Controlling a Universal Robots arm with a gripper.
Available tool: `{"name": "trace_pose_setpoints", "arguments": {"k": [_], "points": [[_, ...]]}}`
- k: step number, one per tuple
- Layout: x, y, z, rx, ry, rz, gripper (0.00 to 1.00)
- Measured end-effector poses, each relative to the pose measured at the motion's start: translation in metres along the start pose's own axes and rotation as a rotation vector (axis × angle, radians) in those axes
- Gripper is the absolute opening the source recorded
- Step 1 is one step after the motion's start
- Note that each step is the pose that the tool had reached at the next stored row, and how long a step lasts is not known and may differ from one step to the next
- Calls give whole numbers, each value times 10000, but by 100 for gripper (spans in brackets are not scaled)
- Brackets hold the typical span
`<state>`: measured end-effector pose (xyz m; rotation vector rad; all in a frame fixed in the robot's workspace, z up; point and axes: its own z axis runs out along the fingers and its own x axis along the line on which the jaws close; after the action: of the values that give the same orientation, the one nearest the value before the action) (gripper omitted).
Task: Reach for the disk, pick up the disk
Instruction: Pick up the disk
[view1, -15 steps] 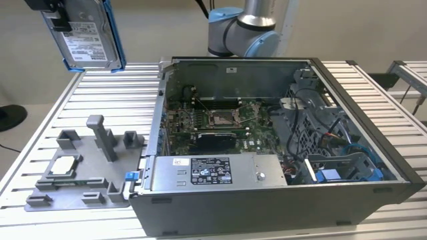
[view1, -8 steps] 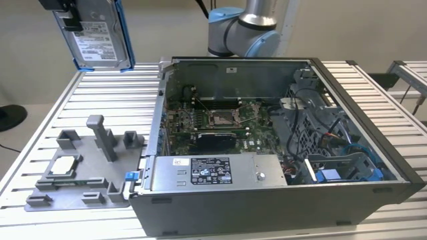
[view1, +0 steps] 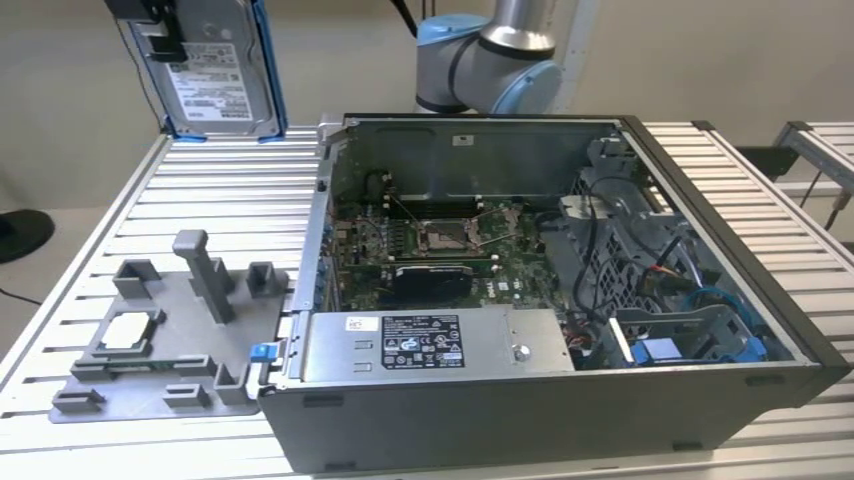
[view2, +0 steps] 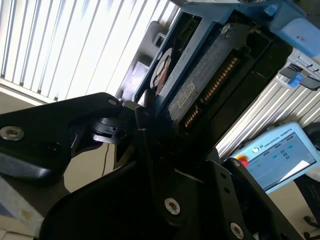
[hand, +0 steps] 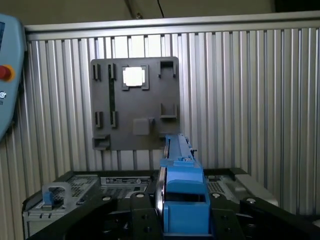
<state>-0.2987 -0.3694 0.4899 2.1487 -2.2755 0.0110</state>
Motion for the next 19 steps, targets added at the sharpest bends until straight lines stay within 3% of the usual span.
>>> {"name": "trace_pose_setpoints", "arguments": {"k": [19], "points": [[-25,-439,-14,-8,0,0,0]]}}
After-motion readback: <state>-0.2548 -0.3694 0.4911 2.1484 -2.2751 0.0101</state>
